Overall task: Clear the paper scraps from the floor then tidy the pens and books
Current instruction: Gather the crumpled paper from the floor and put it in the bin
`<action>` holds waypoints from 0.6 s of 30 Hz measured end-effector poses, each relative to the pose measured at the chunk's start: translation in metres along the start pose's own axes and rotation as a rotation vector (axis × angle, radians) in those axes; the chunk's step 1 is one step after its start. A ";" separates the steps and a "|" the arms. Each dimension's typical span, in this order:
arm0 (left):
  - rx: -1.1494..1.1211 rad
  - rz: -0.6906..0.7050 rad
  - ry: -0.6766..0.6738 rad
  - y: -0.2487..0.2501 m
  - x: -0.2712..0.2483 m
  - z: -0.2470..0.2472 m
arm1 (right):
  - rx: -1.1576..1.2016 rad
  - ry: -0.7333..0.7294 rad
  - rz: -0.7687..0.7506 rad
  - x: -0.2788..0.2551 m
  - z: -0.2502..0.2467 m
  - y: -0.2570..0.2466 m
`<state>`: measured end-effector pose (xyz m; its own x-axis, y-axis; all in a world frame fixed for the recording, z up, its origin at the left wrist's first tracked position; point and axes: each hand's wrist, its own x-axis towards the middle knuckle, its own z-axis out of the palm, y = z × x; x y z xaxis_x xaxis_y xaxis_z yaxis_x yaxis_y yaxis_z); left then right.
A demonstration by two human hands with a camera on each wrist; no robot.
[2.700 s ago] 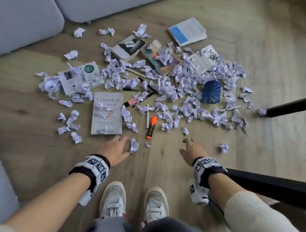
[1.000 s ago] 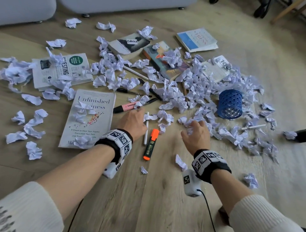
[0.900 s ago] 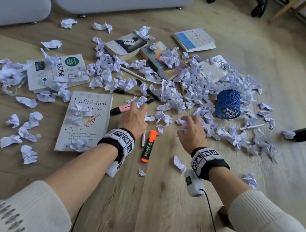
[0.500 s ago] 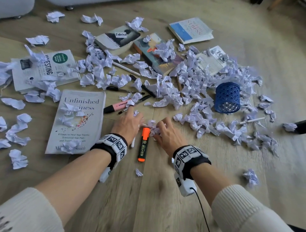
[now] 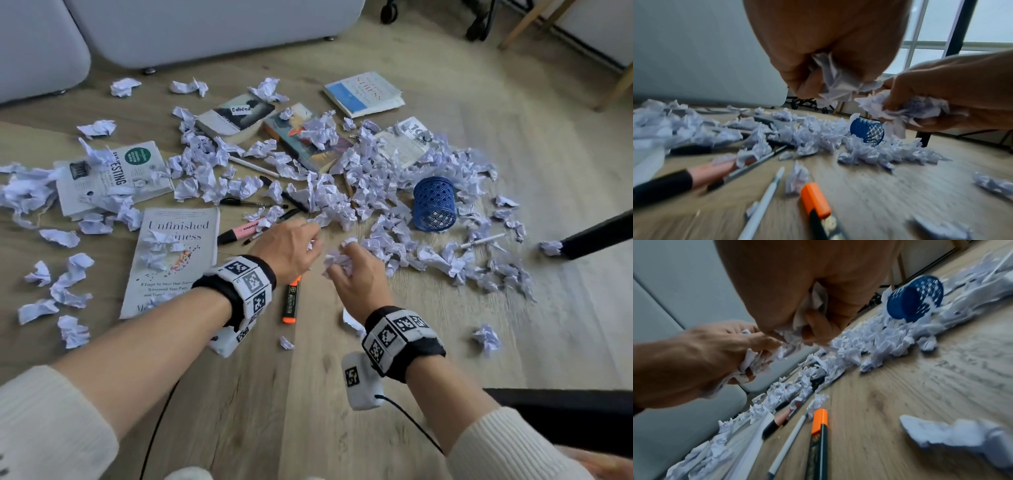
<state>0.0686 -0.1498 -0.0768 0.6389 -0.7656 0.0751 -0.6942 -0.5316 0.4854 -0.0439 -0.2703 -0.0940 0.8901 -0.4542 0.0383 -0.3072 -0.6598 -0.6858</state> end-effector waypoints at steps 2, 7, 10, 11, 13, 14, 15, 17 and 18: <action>0.003 0.047 -0.041 0.014 -0.002 -0.016 | -0.016 0.033 0.004 -0.014 -0.019 -0.006; 0.065 0.267 -0.235 0.062 0.004 -0.045 | -0.155 0.097 -0.008 -0.054 -0.070 -0.030; 0.062 0.451 -0.309 0.112 0.011 -0.059 | -0.234 0.152 -0.004 -0.092 -0.111 -0.045; 0.040 0.529 -0.323 0.132 0.011 -0.062 | -0.258 0.171 0.011 -0.107 -0.127 -0.051; -0.024 0.686 -0.333 0.173 0.005 -0.064 | -0.274 0.173 0.049 -0.138 -0.160 -0.061; -0.057 0.754 -0.321 0.193 -0.001 -0.064 | -0.279 0.169 0.067 -0.154 -0.177 -0.065; -0.090 0.810 -0.290 0.211 -0.008 -0.062 | -0.291 0.166 0.078 -0.169 -0.194 -0.069; -0.164 0.895 -0.204 0.242 -0.026 -0.060 | -0.315 0.162 0.085 -0.199 -0.226 -0.073; -0.212 0.930 -0.180 0.256 -0.036 -0.059 | -0.325 0.148 0.093 -0.214 -0.240 -0.074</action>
<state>-0.1123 -0.2366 0.0964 -0.2076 -0.9005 0.3822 -0.8108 0.3770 0.4478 -0.2926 -0.2680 0.1234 0.8022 -0.5874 0.1074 -0.4968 -0.7562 -0.4258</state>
